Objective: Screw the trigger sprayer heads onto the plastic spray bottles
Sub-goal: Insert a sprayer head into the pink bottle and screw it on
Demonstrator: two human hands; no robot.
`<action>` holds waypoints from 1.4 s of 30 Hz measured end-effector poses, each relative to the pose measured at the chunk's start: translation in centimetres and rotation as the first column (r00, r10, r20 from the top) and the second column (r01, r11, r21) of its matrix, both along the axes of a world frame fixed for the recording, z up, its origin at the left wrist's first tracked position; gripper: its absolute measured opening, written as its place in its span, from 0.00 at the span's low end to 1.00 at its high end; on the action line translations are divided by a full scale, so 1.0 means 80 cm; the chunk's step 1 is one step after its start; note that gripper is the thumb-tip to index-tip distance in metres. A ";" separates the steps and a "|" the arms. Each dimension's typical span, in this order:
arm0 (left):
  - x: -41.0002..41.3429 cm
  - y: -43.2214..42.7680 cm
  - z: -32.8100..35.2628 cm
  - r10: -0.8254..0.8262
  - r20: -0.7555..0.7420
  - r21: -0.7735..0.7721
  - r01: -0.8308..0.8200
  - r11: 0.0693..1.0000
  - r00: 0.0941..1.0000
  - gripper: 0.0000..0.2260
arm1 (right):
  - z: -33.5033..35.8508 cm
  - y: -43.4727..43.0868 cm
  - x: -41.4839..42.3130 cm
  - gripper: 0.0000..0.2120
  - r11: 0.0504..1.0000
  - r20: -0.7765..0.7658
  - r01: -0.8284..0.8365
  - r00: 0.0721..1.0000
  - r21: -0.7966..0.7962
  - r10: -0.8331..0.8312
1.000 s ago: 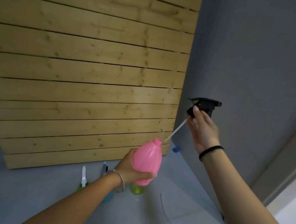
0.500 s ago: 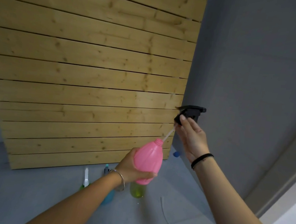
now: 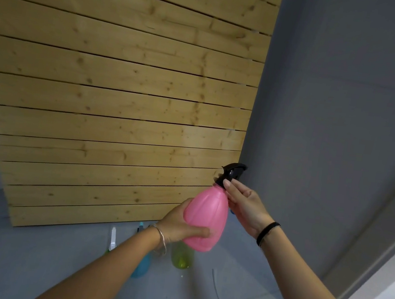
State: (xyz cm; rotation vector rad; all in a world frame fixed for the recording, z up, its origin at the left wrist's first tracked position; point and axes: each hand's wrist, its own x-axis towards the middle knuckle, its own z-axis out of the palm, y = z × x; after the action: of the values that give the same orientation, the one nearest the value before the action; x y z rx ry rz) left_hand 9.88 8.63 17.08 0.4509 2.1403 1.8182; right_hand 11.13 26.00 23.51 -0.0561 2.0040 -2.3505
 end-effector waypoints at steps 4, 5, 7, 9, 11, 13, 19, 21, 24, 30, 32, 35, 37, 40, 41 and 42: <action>0.002 0.005 0.010 0.104 0.150 0.234 -0.138 0.962 0.983 0.40 | -0.004 0.006 -0.009 0.29 0.985 0.007 0.163 0.987 -0.050 -0.163; 0.003 0.009 0.011 0.114 0.212 0.309 -0.177 0.934 0.971 0.43 | -0.005 0.007 -0.012 0.29 0.979 -0.007 0.189 0.982 -0.080 -0.190; 0.003 0.018 0.014 0.096 0.320 0.450 -0.240 0.860 0.942 0.50 | -0.003 0.006 -0.013 0.30 0.967 -0.028 0.220 0.974 -0.128 -0.225; 0.001 0.025 0.018 0.051 0.405 0.522 -0.277 0.807 0.913 0.47 | -0.002 0.003 -0.015 0.31 0.958 -0.057 0.255 0.963 -0.129 -0.264; 0.000 0.028 0.018 -0.002 0.540 0.521 -0.333 0.786 0.842 0.38 | 0.001 0.000 -0.017 0.32 0.955 -0.085 0.275 0.955 -0.112 -0.285; -0.001 0.026 0.019 -0.044 0.593 0.512 -0.334 0.791 0.804 0.34 | 0.002 0.002 -0.019 0.31 0.950 -0.098 0.292 0.948 -0.108 -0.302; -0.015 0.007 0.033 -0.157 0.411 0.608 -0.142 0.781 0.898 0.50 | -0.005 0.015 -0.020 0.31 0.929 0.021 0.298 0.953 -0.220 -0.301; -0.009 0.006 0.033 -0.215 0.524 0.496 -0.090 0.864 0.825 0.43 | -0.005 0.013 -0.021 0.30 0.936 0.026 0.290 0.956 -0.199 -0.291; -0.008 0.007 0.024 -0.160 0.477 0.427 -0.069 0.902 0.864 0.25 | -0.002 0.017 -0.022 0.36 0.921 0.025 0.322 0.945 -0.218 -0.325; -0.004 0.015 0.028 -0.192 0.468 0.564 -0.124 0.816 0.862 0.33 | -0.004 0.015 -0.021 0.35 0.930 0.036 0.302 0.953 -0.210 -0.301; -0.007 0.014 0.023 -0.189 0.558 0.521 -0.163 0.838 0.808 0.32 | -0.004 0.014 -0.021 0.35 0.929 0.034 0.299 0.954 -0.217 -0.299; -0.012 0.012 0.024 -0.118 0.431 0.615 -0.196 0.764 0.895 0.36 | -0.006 0.021 -0.021 0.31 0.916 0.049 0.310 0.950 -0.254 -0.308; -0.013 0.008 0.029 -0.149 0.407 0.619 -0.152 0.770 0.901 0.48 | -0.010 0.022 -0.022 0.26 0.924 0.061 0.290 0.957 -0.251 -0.284; -0.004 0.007 0.025 -0.234 0.537 0.505 -0.086 0.859 0.811 0.39 | -0.009 0.016 -0.022 0.31 0.932 0.069 0.284 0.959 -0.224 -0.275; -0.004 0.008 0.023 -0.226 0.551 0.488 -0.090 0.868 0.803 0.35 | -0.009 0.017 -0.023 0.32 0.933 0.063 0.284 0.959 -0.222 -0.277; -0.006 0.009 0.020 -0.200 0.522 0.493 -0.102 0.864 0.829 0.31 | -0.008 0.018 -0.023 0.31 0.930 0.060 0.287 0.958 -0.230 -0.281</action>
State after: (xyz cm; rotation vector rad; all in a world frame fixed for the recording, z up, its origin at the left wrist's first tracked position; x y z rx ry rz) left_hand 9.39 9.33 18.68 0.0488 1.2396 2.1369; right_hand 9.32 27.44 22.87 0.2739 1.8153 -2.7390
